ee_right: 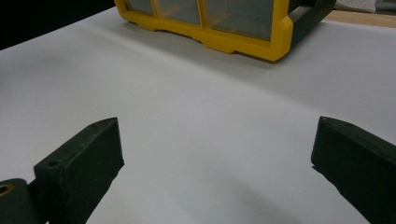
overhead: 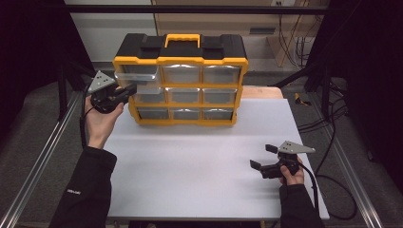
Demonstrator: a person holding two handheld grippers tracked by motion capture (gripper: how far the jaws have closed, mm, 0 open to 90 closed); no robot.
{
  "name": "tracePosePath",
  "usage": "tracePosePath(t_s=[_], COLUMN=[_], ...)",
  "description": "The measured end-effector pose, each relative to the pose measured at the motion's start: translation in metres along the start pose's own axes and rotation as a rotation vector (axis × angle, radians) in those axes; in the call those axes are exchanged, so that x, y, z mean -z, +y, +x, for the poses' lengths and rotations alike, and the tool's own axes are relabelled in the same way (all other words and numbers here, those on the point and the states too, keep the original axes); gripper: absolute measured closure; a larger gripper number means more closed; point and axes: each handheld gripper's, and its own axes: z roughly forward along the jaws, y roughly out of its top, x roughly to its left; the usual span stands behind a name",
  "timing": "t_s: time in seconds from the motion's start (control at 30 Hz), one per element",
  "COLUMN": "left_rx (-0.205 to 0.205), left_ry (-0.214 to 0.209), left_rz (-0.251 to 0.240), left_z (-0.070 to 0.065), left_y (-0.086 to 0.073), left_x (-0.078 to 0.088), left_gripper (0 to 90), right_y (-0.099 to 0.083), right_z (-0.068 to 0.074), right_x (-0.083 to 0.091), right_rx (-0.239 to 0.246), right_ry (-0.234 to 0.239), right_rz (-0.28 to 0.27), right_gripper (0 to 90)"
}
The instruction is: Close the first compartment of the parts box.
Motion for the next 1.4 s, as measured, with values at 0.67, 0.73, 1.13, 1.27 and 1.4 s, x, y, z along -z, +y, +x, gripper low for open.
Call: tracePosePath(t_s=[0.67, 0.73, 1.13, 1.27, 1.4], left_rx=[-0.02, -0.02, -0.031, -0.028, -0.03], left_ry=[0.034, 0.037, 0.058, 0.062, 0.064], left_rz=[-0.002, -0.008, -0.008, -0.013, -0.014], left_z=[0.005, 0.006, 0.008, 0.009, 0.009], left_y=[0.008, 0.008, 0.01, 0.01, 0.01], left_x=[-0.012, -0.013, -0.022, -0.025, -0.027], left_gripper=[89.6, 89.5, 89.6, 89.5, 89.5], right_y=[0.0, 0.0, 0.0, 0.0, 0.001], right_z=[0.0, 0.0, -0.001, -0.001, -0.001], right_x=[0.001, 0.001, 0.001, 0.001, 0.001], right_rx=[0.0, -0.001, 0.002, -0.001, -0.001], right_ry=[0.002, 0.002, 0.002, 0.002, 0.0], right_rz=[-0.002, -0.002, -0.006, -0.006, -0.01], right_gripper=[2.4, 2.4, 2.4, 2.4, 2.4])
